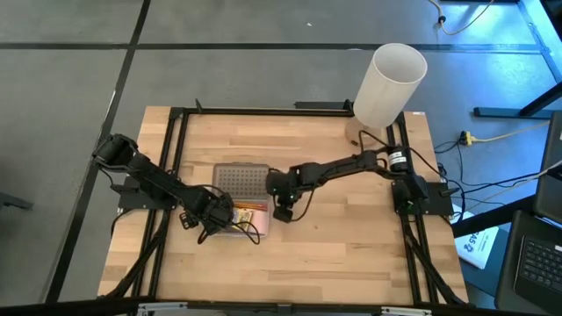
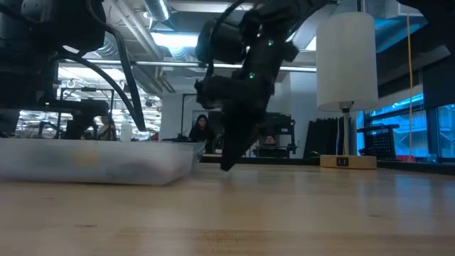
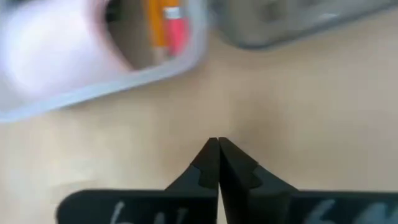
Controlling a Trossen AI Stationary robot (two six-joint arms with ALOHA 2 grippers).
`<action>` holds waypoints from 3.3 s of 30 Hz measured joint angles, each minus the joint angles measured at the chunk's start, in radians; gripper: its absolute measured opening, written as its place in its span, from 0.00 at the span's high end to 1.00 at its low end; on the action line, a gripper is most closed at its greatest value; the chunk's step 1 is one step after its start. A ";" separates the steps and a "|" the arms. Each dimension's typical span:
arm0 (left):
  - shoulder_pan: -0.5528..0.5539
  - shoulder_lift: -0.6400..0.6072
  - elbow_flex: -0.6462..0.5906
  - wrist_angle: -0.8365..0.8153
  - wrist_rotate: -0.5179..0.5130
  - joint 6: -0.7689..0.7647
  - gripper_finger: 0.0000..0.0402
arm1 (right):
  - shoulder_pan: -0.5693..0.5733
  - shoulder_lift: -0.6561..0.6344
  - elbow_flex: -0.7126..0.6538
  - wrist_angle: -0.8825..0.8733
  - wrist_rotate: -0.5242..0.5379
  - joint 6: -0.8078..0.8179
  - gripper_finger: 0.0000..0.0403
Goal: Pack school essentials
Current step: Close the transparent supply box
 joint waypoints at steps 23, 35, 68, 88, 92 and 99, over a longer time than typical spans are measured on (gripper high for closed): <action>-0.001 0.000 0.000 0.002 0.006 -0.004 0.03 | -0.242 -0.006 -0.156 0.354 0.085 -0.292 0.99; -0.001 0.000 0.000 0.004 0.008 -0.005 0.03 | -0.243 0.004 -0.184 0.531 -0.044 -0.347 0.99; -0.001 0.000 0.000 0.007 0.010 -0.004 0.03 | -0.240 0.081 -0.182 0.740 -0.167 -0.575 0.99; -0.005 -0.014 0.081 -0.063 -0.033 -0.067 0.03 | -0.217 0.068 -0.182 0.789 -0.163 -0.626 0.99; -0.004 -0.014 0.095 -0.137 -0.037 -0.147 0.03 | -0.217 0.067 -0.182 0.789 -0.163 -0.637 0.99; -0.004 -0.015 0.099 -0.170 0.060 -0.231 0.03 | -0.217 0.066 -0.182 0.797 -0.163 -0.637 0.99</action>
